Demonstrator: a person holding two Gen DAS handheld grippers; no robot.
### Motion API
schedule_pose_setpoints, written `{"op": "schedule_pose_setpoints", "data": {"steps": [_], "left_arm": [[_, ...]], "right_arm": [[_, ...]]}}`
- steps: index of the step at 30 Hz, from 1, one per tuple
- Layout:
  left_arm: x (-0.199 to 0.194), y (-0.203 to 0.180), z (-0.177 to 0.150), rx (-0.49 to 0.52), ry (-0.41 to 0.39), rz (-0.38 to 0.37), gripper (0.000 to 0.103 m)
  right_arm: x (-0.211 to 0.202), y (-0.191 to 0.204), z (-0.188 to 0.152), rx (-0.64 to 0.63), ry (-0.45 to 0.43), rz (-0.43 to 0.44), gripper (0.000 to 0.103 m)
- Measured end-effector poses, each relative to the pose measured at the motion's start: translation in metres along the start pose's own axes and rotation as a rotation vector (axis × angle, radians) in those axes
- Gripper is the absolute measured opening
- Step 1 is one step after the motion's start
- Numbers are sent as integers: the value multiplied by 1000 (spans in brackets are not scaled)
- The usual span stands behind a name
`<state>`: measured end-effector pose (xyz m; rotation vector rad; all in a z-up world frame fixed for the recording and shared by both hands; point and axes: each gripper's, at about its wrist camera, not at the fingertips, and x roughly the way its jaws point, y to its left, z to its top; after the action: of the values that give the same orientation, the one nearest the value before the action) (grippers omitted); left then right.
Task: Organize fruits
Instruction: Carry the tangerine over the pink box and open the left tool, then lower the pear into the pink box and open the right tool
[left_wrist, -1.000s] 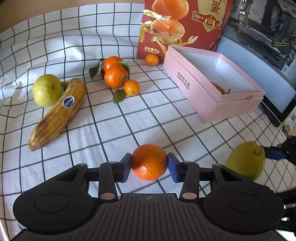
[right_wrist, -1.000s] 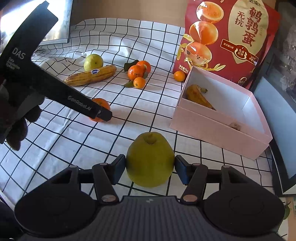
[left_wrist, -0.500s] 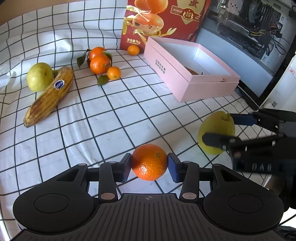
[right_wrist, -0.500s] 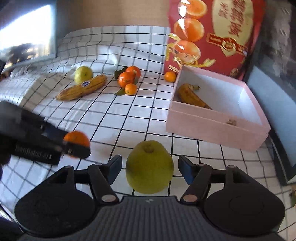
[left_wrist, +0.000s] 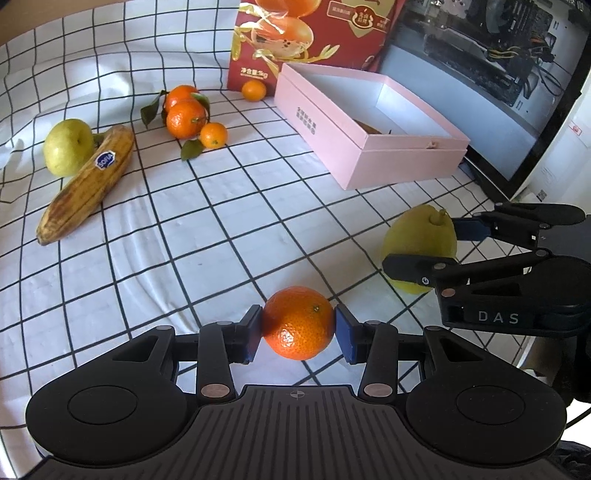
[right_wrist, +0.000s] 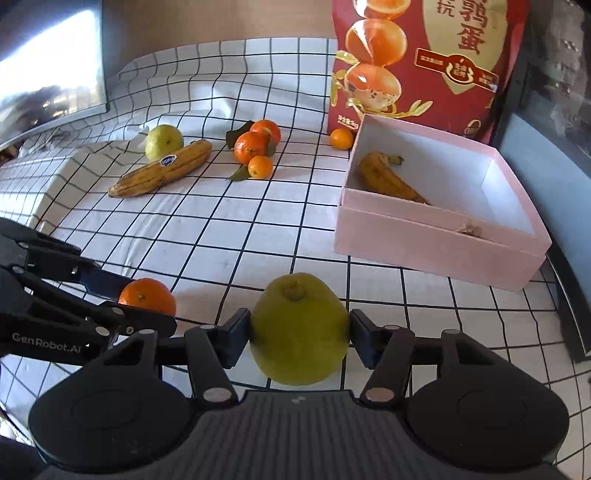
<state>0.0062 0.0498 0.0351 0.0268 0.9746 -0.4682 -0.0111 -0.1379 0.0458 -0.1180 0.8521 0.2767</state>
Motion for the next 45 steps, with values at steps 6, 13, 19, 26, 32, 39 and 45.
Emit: {"op": "schedule_pose_setpoints", "data": {"steps": [6, 13, 19, 26, 32, 39, 45], "left_arm": [[-23, -5, 44, 2, -121, -19, 47], [-18, -32, 147, 73, -223, -32, 47], [46, -62, 183, 128, -142, 2, 47], [71, -61, 185, 81, -109, 50, 47], [27, -43, 168, -25, -191, 89, 47], [3, -23, 103, -158, -154, 118, 46], [-9, -9, 55, -223, -121, 134, 46]], "right_arm": [[-40, -32, 21, 105, -91, 45, 58], [-98, -78, 53, 72, -250, -44, 58], [-88, -120, 40, 114, -201, -53, 58], [-69, -154, 28, 163, -163, 19, 58], [-38, -181, 70, 232, -202, 111, 58], [47, -189, 139, 309, -155, 154, 58], [125, -186, 161, 381, -69, 168, 58]]}}
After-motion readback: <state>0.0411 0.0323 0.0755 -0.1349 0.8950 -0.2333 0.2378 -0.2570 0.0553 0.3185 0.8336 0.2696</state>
